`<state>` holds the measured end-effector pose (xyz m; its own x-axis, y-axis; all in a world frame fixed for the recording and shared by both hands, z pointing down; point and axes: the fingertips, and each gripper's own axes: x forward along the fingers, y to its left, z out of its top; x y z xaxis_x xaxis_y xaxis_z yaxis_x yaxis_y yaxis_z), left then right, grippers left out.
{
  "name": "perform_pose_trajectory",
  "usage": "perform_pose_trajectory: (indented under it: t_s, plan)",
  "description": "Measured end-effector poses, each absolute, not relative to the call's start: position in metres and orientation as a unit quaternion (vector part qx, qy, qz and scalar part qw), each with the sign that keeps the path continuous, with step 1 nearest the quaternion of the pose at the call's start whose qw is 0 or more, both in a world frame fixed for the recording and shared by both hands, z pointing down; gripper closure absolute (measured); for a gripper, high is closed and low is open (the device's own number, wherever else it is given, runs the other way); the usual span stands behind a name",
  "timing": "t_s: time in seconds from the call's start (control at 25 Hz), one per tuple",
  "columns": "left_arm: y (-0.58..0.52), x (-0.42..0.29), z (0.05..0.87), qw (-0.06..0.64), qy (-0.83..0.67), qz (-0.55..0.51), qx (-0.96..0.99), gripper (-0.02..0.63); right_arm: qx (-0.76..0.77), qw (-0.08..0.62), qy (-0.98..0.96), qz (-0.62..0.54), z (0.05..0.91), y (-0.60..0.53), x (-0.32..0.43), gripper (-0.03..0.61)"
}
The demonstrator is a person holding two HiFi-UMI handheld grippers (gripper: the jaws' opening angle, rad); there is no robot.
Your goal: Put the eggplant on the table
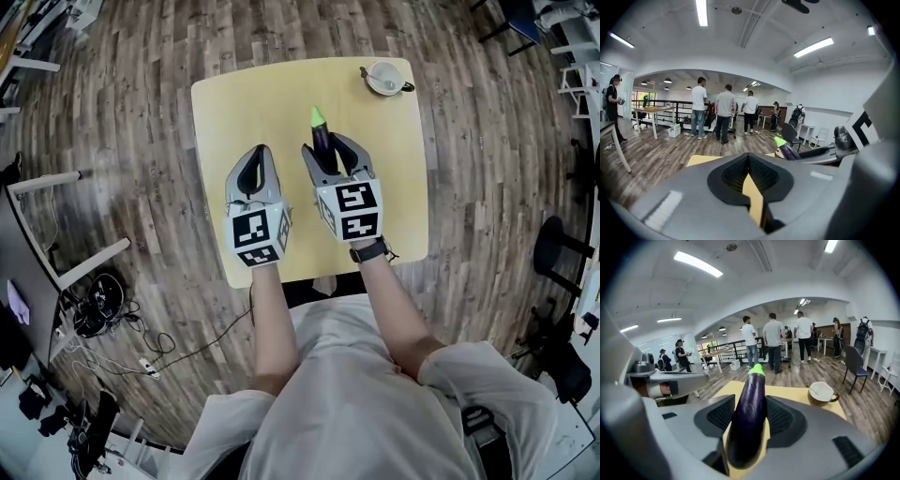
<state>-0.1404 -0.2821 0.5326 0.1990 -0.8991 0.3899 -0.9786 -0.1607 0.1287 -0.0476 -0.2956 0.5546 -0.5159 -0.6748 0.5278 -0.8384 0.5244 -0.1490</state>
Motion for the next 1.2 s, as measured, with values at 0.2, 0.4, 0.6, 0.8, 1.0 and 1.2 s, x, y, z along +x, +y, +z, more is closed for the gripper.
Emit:
perform_pose_trajectory:
  t_s: [0.2, 0.4, 0.6, 0.8, 1.0, 1.2]
  plan:
    - [-0.281, -0.136, 0.557, 0.203, -0.622, 0.115, 0.747, 0.606, 0.435, 0.235, -0.839, 0.228, 0.592, -0.295, -0.048, 0.374]
    - [-0.280, -0.135, 0.581, 0.226, -0.618, 0.116, 0.744, 0.606, 0.428, 0.265, -0.828, 0.247, 0.628, -0.296, -0.052, 0.374]
    - [-0.284, -0.139, 0.591, 0.222, -0.623, 0.093, 0.744, 0.606, 0.422, 0.295, -0.819, 0.254, 0.664, -0.300, -0.050, 0.374]
    - [-0.285, -0.150, 0.598, 0.195, -0.640, 0.119, 0.733, 0.606, 0.417, 0.316, -0.811, 0.261, 0.688, -0.298, -0.047, 0.374]
    - [-0.282, -0.151, 0.604, 0.205, -0.642, 0.120, 0.729, 0.606, 0.410, 0.332, -0.807, 0.264, 0.705, -0.296, -0.051, 0.374]
    - [-0.276, -0.150, 0.608, 0.204, -0.643, 0.132, 0.726, 0.606, 0.408, 0.360, -0.798, 0.257, 0.718, -0.297, -0.052, 0.374]
